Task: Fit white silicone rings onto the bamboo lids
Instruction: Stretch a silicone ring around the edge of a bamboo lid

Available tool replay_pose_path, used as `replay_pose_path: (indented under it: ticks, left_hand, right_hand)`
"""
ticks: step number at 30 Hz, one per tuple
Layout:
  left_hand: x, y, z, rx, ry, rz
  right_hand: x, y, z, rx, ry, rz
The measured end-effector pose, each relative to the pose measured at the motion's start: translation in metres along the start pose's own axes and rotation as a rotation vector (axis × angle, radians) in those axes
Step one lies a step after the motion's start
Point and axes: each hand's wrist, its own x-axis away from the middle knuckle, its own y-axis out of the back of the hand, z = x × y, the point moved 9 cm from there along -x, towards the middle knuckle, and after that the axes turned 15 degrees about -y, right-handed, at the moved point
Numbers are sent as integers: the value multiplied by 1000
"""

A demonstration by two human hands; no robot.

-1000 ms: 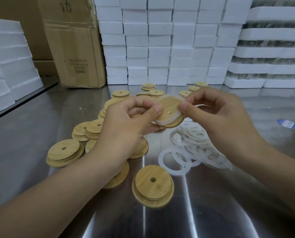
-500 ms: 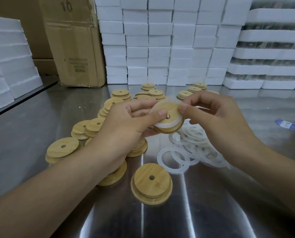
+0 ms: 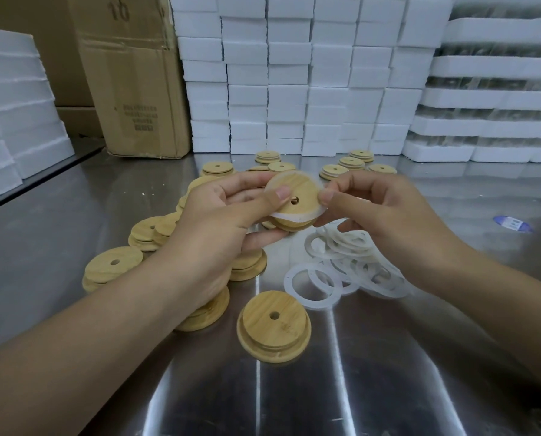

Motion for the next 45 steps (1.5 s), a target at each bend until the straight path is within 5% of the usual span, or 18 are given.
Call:
replay_pose_path:
  ticks: [8,14,30,45]
  left_hand:
    - [0,-5,1,23,-37,62]
    - [3,-20,-12,-323,-199,239]
    - [5,-15,-9,-200,-136,99]
    - [3,-11,-15,-409,-206,115]
  right_hand:
    - [1,-2,0,-59,0,17]
    - [1,1,4,-41,56,5]
    - [0,1,1,27,8,27]
    - [4,-6,7,69,108,43]
